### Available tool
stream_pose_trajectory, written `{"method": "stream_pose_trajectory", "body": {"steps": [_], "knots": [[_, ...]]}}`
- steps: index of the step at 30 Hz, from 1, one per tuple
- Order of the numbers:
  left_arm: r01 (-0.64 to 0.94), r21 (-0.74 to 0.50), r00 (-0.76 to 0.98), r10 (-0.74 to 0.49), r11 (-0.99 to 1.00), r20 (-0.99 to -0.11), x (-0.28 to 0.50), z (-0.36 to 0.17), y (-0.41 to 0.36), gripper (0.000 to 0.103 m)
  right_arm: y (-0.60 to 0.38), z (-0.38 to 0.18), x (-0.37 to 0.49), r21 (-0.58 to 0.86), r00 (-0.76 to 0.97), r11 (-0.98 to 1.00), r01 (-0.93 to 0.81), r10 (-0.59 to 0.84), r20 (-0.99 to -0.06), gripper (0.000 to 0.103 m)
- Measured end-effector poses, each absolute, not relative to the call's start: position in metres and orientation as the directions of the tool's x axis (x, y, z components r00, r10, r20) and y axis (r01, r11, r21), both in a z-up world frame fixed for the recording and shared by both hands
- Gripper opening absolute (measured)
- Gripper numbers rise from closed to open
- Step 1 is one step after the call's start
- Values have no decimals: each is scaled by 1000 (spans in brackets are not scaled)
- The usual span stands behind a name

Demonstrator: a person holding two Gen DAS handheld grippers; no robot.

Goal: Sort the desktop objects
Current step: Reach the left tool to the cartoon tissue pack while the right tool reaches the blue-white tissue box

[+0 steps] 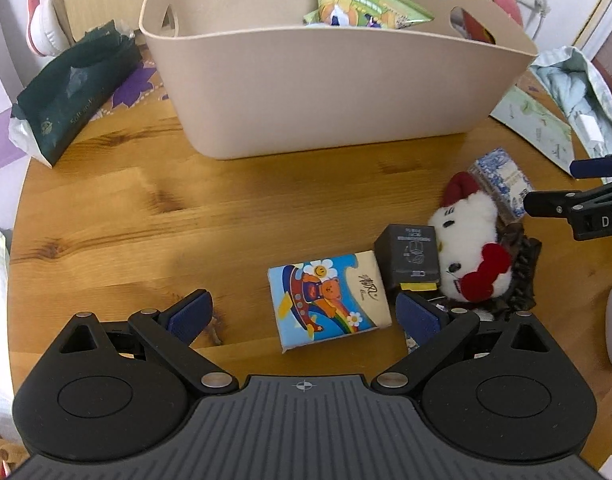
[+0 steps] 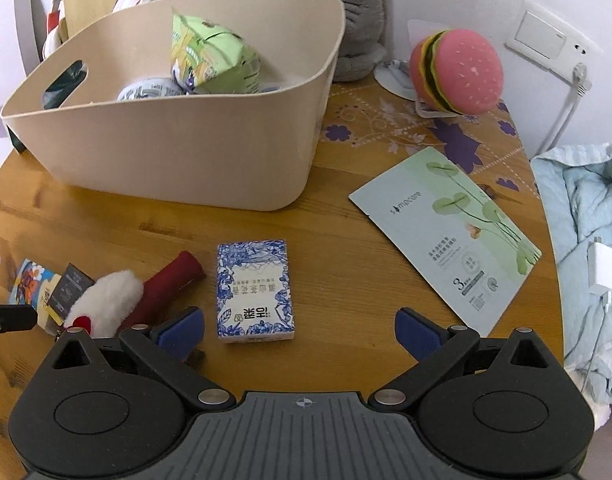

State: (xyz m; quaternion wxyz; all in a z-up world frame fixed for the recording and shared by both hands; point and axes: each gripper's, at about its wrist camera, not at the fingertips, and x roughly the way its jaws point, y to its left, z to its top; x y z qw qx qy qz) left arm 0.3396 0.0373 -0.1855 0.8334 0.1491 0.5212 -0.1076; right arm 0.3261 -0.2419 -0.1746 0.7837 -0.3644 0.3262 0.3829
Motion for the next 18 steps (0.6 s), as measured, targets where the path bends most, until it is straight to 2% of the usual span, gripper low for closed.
{"method": "stream_pose_trajectory", "body": {"steps": [10, 14, 18], "knots": [[268, 120, 389, 6, 956, -921, 353, -206, 38, 100, -223, -185, 325, -369, 502, 377, -850, 364, -784, 103], [250, 149, 415, 33, 957, -909, 356, -210, 37, 100, -215, -189, 327, -352, 484, 371, -859, 369, -794, 102], [226, 190, 421, 80, 956, -904, 358, -212, 35, 100, -207, -196, 327, -356, 475, 350, -866, 356, -805, 88]]}}
